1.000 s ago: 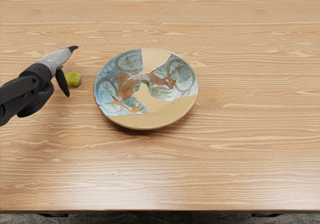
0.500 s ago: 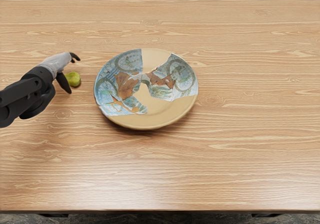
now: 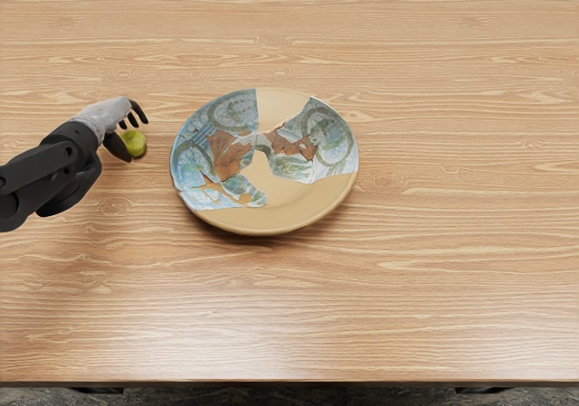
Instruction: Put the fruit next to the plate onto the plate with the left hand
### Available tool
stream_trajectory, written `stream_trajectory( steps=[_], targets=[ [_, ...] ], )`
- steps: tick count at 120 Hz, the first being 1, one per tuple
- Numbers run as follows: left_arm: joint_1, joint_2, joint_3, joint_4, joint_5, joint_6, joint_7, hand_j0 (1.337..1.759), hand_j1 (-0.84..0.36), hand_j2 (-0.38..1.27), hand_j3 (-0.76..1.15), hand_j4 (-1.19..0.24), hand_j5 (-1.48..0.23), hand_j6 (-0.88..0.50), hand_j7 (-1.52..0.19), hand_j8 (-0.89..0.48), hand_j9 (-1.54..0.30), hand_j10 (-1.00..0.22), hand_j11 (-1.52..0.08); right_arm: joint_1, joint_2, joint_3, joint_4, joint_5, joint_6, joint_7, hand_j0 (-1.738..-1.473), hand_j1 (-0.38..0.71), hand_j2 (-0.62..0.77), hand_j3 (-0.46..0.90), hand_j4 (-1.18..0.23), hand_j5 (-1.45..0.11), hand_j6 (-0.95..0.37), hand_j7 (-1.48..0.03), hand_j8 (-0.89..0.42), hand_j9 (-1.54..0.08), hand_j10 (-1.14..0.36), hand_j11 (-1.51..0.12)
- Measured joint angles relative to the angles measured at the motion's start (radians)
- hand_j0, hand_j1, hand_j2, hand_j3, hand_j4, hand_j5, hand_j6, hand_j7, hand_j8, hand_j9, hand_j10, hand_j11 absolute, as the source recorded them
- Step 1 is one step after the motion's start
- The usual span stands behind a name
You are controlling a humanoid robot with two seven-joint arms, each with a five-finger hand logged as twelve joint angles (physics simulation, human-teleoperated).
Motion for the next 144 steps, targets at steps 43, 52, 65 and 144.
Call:
stream_trajectory(
  steps=[43,52,65,144],
  targets=[
    [0.0,-0.011,0.013,0.0,-0.001,-0.003,0.001,1.657,-0.27,0.12,0.0,-0.55,-0.7,-0.49,-0.71,-0.5,-0.71,-0.54,-0.71,0.0,0.0,0.0,0.0,0.0,0.0,0.0,-1.658,-0.35,0.0,0.0,0.0,0.0,0.0,0.0,0.0,0.0,0.0,0.0],
    [0.001,-0.011,0.014,0.0,0.0,-0.004,0.001,1.656,-0.28,0.11,0.0,-0.57,-0.72,-0.47,-0.74,-0.48,-0.74,-0.56,-0.74,0.0,0.0,0.0,0.0,0.0,0.0,0.0,-1.658,-0.35,0.0,0.0,0.0,0.0,0.0,0.0,0.0,0.0,0.0,0.0],
    [0.003,-0.011,0.014,0.0,0.0,-0.004,0.002,1.654,-0.29,0.14,0.0,-0.6,-0.76,-0.44,-0.78,-0.45,-0.78,-0.58,-0.78,0.0,0.0,0.0,0.0,0.0,0.0,0.0,-1.658,-0.35,0.0,0.0,0.0,0.0,0.0,0.0,0.0,0.0,0.0,0.0],
    [-0.172,0.102,0.039,0.002,-0.549,-0.193,0.003,1.656,-0.3,0.41,0.0,-0.69,-0.9,-0.51,-0.89,-0.5,-0.9,-0.69,-0.9,0.0,0.0,0.0,0.0,0.0,0.0,0.0,-1.658,-0.35,0.0,0.0,0.0,0.0,0.0,0.0,0.0,0.0,0.0,0.0]
  ],
)
